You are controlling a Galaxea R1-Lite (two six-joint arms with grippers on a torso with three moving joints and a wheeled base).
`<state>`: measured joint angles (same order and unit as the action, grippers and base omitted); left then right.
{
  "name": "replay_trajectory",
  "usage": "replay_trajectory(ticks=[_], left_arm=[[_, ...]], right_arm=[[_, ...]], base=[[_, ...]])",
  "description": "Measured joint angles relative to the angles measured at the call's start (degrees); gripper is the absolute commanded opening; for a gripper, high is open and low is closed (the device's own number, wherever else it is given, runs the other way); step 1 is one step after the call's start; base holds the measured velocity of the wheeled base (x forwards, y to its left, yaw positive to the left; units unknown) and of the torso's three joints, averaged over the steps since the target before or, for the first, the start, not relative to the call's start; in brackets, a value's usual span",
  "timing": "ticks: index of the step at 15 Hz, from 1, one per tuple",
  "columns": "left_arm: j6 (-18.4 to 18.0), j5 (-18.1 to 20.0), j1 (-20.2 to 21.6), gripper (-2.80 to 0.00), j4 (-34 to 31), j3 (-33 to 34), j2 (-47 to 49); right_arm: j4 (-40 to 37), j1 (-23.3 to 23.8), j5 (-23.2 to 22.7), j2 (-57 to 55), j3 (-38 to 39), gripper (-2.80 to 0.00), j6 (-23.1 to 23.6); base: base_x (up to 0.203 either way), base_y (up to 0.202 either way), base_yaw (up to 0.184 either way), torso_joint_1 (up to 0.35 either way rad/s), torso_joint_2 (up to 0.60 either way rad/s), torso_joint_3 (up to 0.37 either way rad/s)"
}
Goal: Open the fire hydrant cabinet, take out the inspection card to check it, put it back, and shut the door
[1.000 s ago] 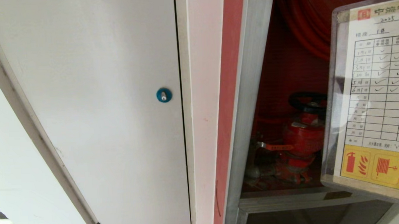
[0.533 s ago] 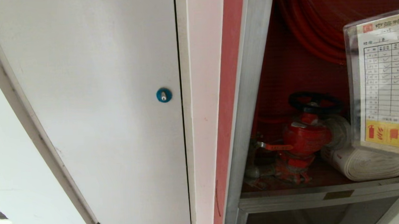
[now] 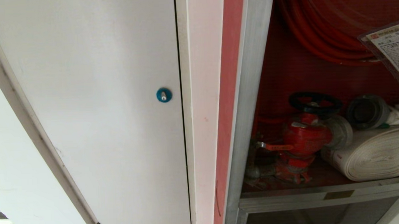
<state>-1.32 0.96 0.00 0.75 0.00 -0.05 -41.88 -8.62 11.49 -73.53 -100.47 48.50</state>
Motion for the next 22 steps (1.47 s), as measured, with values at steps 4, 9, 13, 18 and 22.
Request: replay_trajectory(ticks=[4,9,13,18,22], left_arm=[[0.0,0.0,0.0,-2.8,0.0,0.0,0.0],[0.0,0.0,0.0,-2.8,0.0,0.0,0.0],[0.0,0.0,0.0,-2.8,0.0,0.0,0.0],[0.0,0.0,0.0,-2.8,0.0,0.0,0.0],[0.0,0.0,0.0,-2.8,0.0,0.0,0.0]], right_arm=[[0.3,-1.8,3.3,-2.4,-1.1,-2.8,16.1],[1.1,-8.8,4.1,-6.5,1.4,-2.8,20.5],[13.9,-10.1,6.0,-8.5,10.4,-2.8,23.5],[32.8,-10.2,6.1,-11.1,20.8,-2.8,29.0],[35.8,-10.1,5.8,-11.9,24.4,-2.8,30.3]], base=[[0.0,0.0,0.0,0.0,0.0,0.0],[0.0,0.0,0.0,0.0,0.0,0.0],[0.0,0.0,0.0,0.0,0.0,0.0],[0.0,0.0,0.0,0.0,0.0,0.0],[0.0,0.0,0.0,0.0,0.0,0.0]])
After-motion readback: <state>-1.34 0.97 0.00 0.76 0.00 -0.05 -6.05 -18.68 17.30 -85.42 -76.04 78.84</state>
